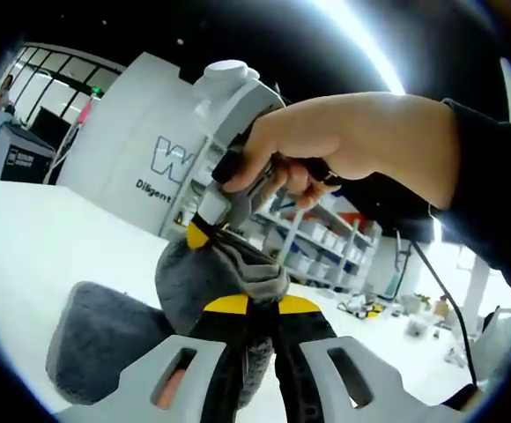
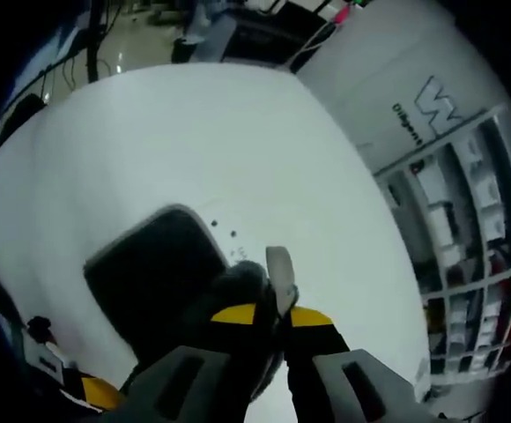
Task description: Open the folded towel by lifting each exposed corner and separating the folded layers until the towel lies flat within the target outline without major curled edges
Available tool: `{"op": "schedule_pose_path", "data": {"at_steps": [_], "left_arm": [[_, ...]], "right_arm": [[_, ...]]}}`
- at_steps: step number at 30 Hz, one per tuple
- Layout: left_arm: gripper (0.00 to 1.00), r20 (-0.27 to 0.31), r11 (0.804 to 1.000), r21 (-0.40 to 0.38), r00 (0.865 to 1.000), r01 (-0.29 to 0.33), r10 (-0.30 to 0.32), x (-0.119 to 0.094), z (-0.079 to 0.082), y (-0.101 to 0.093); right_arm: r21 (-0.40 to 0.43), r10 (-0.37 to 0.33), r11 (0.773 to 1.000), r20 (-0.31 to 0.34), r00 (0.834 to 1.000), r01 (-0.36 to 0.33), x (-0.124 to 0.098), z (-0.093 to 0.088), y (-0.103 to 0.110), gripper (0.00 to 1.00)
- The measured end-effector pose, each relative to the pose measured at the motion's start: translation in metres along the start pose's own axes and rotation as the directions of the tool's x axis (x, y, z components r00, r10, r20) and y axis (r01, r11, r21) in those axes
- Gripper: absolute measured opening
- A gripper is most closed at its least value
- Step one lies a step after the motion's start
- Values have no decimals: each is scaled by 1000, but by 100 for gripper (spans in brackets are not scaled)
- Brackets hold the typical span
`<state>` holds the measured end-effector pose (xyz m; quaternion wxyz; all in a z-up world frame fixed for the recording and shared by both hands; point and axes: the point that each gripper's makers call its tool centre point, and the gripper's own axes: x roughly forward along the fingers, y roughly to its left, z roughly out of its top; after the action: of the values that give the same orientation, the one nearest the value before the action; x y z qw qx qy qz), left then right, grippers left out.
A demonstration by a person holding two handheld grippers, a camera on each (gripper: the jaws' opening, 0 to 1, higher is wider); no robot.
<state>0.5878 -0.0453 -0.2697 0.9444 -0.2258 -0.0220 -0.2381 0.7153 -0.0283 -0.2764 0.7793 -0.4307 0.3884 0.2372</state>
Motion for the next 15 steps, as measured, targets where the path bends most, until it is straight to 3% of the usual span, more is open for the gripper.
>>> {"op": "schedule_pose_path", "data": {"at_steps": [7, 15], "left_arm": [[7, -8, 1000, 6, 1000, 10, -10, 3, -6, -5], [7, -17, 1000, 9, 1000, 16, -16, 8, -10, -13]], "right_arm": [[22, -5, 1000, -4, 1000, 5, 0, -16, -6, 6], [34, -1, 999, -10, 1000, 1, 6, -21, -12, 6]]}}
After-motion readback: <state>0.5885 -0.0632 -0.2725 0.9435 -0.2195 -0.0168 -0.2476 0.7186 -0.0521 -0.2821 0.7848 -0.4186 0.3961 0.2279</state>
